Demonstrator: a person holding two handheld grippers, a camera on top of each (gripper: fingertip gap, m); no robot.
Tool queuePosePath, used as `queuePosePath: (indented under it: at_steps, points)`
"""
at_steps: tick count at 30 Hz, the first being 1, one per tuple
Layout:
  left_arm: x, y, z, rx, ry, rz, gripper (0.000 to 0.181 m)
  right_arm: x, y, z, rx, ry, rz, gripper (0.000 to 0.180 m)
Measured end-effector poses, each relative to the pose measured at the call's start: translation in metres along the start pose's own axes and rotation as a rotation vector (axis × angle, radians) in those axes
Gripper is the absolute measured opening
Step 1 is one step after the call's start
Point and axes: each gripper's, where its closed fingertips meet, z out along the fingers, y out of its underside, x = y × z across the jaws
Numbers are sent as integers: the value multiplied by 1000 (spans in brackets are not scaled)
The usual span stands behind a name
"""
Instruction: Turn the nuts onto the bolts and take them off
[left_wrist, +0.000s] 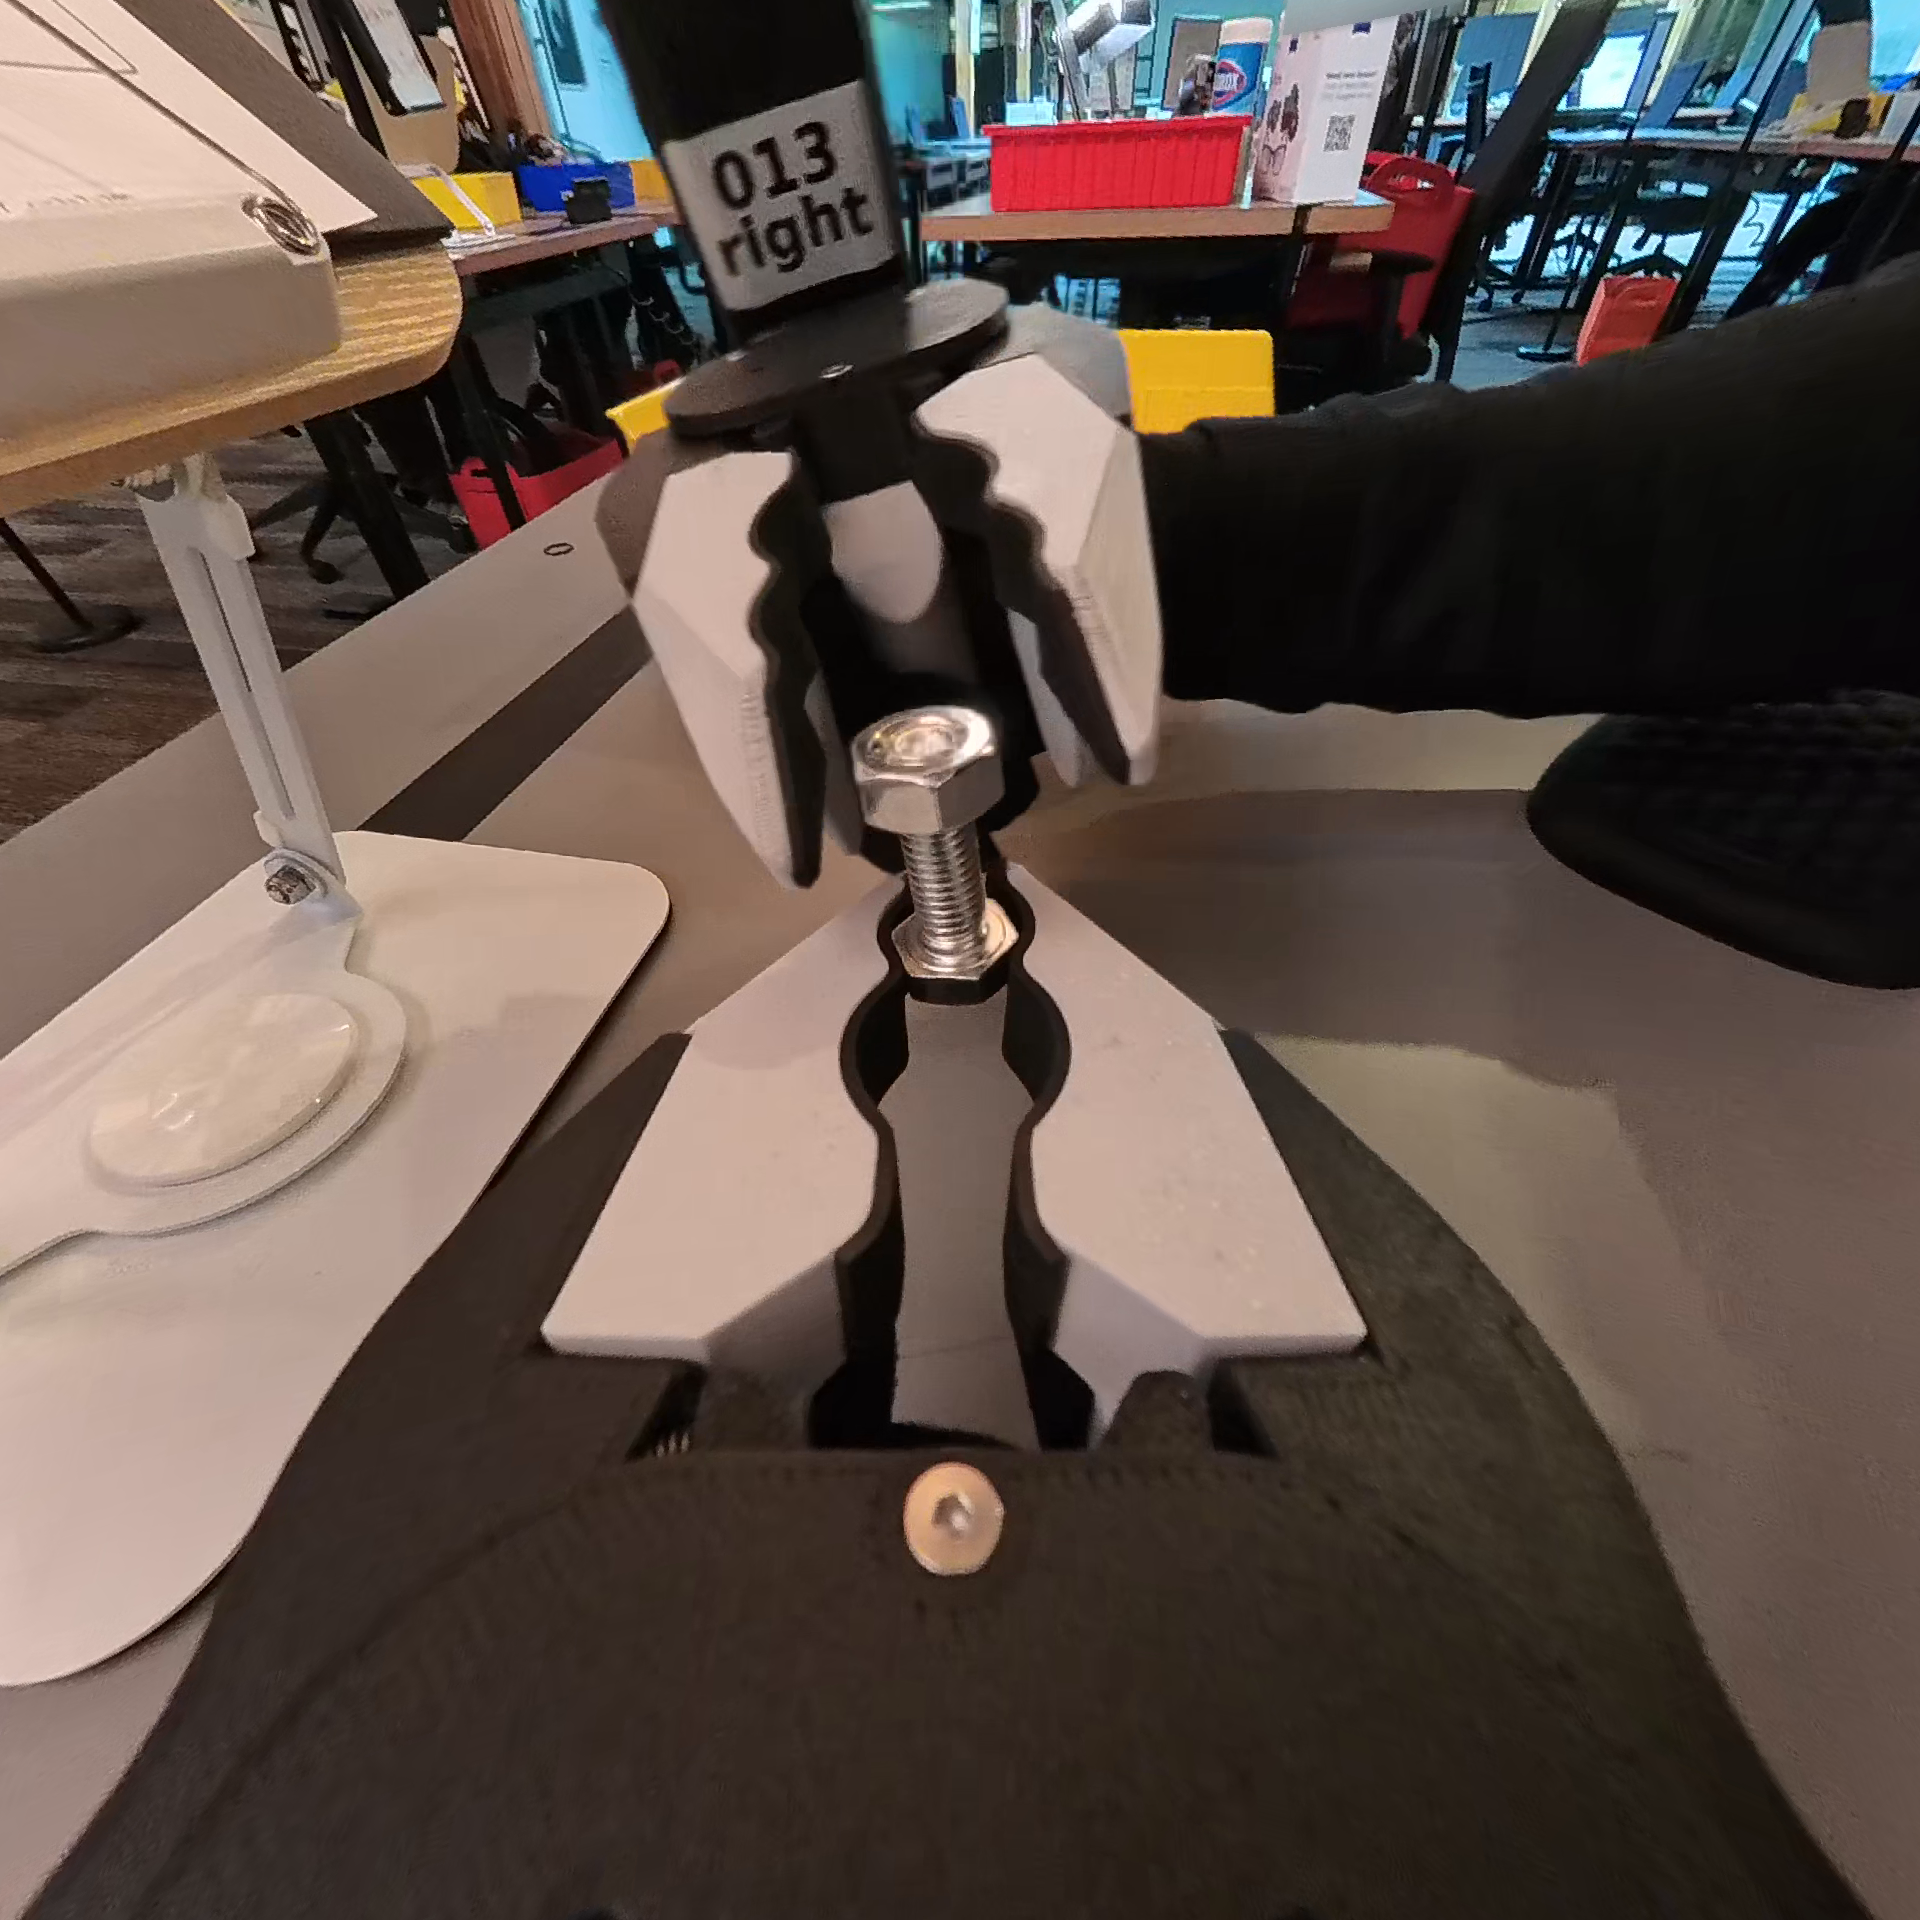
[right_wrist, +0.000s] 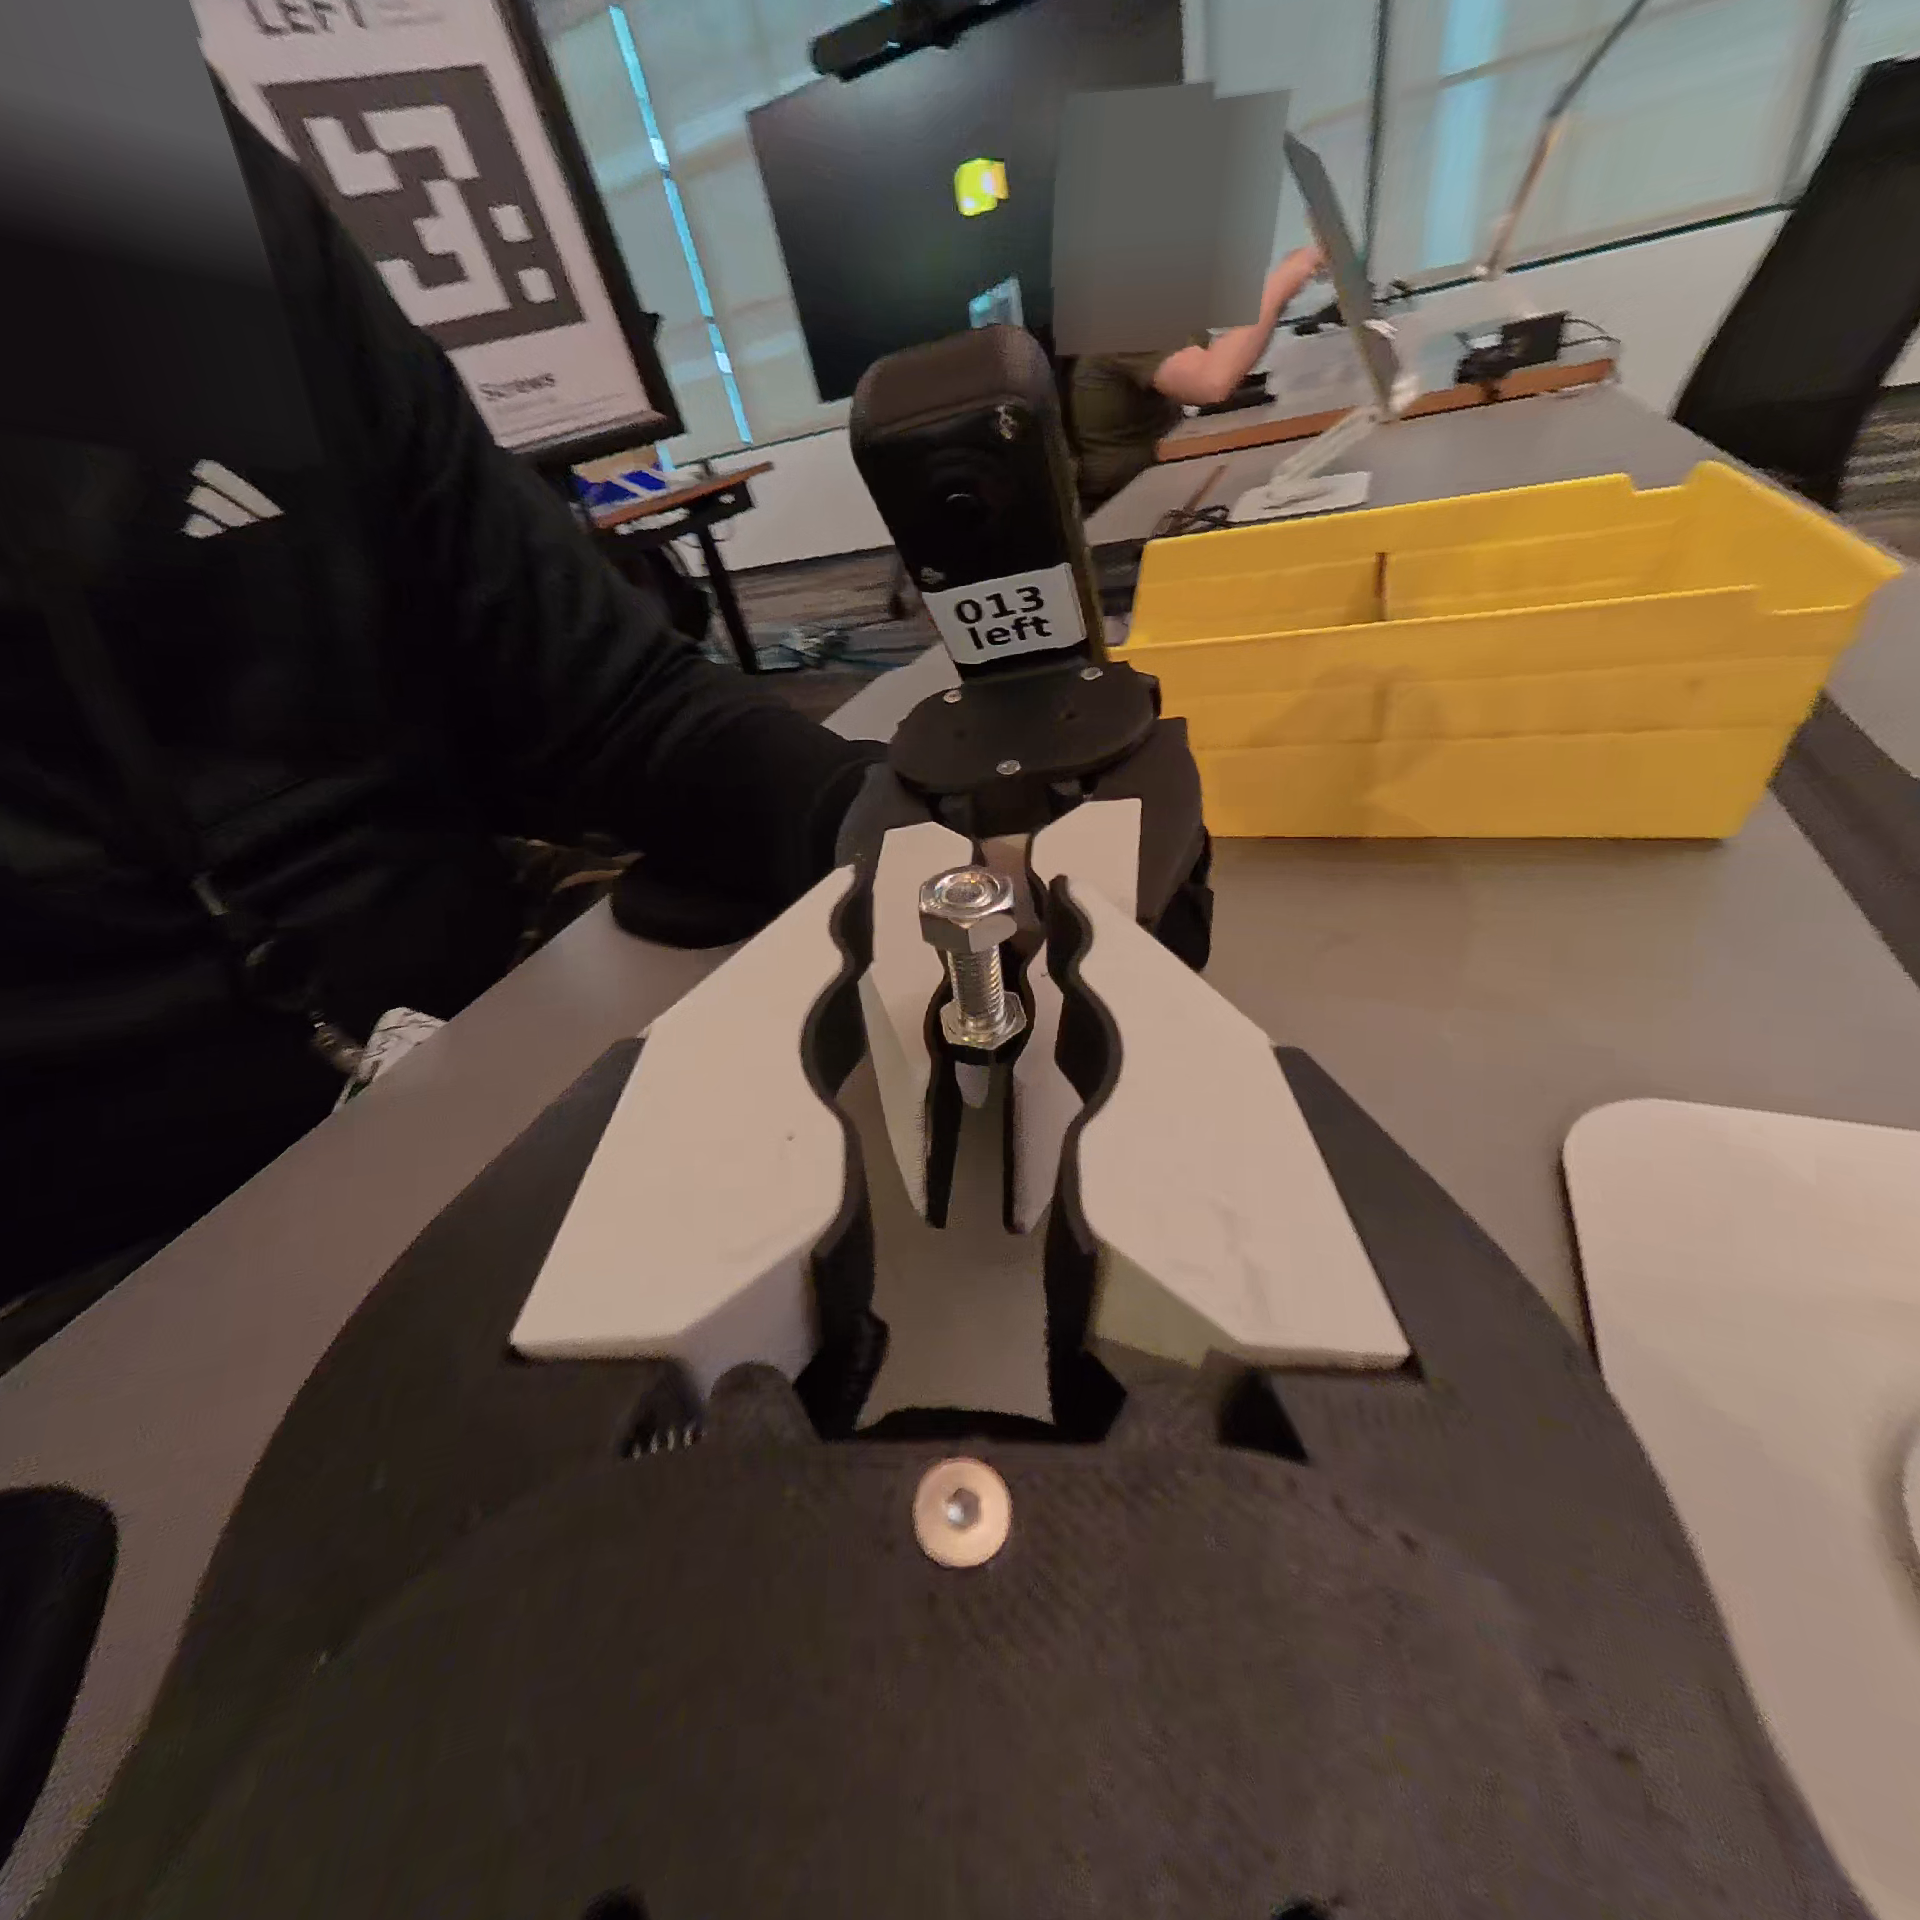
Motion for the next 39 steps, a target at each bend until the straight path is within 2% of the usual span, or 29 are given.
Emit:
queuePosePath:
  at_steps: [2, 6, 12, 27, 33, 39]
  points:
    - [0, 0, 0, -1, 1, 0, 11, -2, 0, -1, -2, -61, 2, 21]
    - [1, 0, 0, 1, 4, 1, 11, -2, 1, -2, 0, -110, -4, 16]
    - [-1, -1, -1, 8, -7, -1, 10, 1, 1, -1, 13, -21, -22, 16]
    - [-9, -1, -3, 9, -46, -8, 10, 15, -1, -3, 83, 552, -47, 15]
    - [-10, -1, -3, 7, -55, -9, 11, 19, -2, -5, 165, 835, -46, 15]
    - [-7, 1, 0, -2, -44, -1, 11, 19, 0, -4, 155, 980, -49, 15]
